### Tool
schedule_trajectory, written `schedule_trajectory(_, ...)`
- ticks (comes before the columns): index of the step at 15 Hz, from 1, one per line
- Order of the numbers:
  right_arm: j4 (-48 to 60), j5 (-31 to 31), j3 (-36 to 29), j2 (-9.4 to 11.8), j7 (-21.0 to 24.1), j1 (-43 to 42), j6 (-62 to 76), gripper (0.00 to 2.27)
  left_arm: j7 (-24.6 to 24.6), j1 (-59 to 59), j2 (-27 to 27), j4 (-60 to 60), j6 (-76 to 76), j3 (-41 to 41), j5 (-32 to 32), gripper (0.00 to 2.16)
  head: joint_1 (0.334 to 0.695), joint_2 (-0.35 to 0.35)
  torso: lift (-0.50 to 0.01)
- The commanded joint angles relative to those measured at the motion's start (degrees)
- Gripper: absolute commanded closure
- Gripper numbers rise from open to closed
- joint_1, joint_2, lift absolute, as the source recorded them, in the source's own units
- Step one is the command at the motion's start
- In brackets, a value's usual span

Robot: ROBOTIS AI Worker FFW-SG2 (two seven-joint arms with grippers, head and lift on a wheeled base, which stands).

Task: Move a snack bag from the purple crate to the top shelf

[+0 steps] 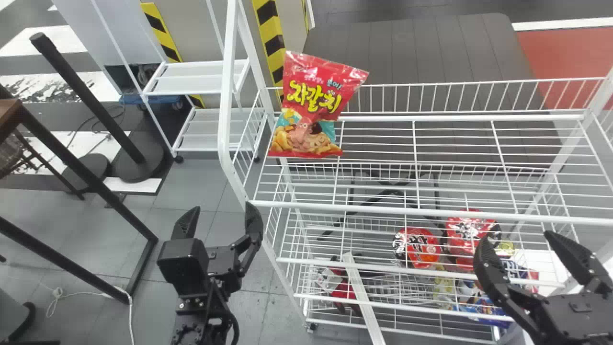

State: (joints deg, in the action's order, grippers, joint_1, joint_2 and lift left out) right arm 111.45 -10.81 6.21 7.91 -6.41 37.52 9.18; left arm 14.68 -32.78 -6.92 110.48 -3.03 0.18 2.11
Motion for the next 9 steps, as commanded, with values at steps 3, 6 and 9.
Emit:
schedule_trajectory(3,0.0,0.0,0.1,0.0,0.0,-0.1,0.0,0.07,0.0,-0.1,0.0,0.2,0.0,0.0,0.0,0.17,0.695,0.193,0.000)
schedule_trajectory(6,0.0,0.0,0.1,0.0,0.0,-0.1,0.0,0.07,0.0,-0.1,0.0,0.2,0.0,-0.1,-0.1,0.17,0.695,0.194,0.000)
schedule_trajectory(9,0.0,0.0,0.1,0.0,0.0,-0.1,0.0,0.07,0.0,-0.1,0.0,0.2,0.0,-0.2,-0.2,0.16,0.695,0.193,0.000)
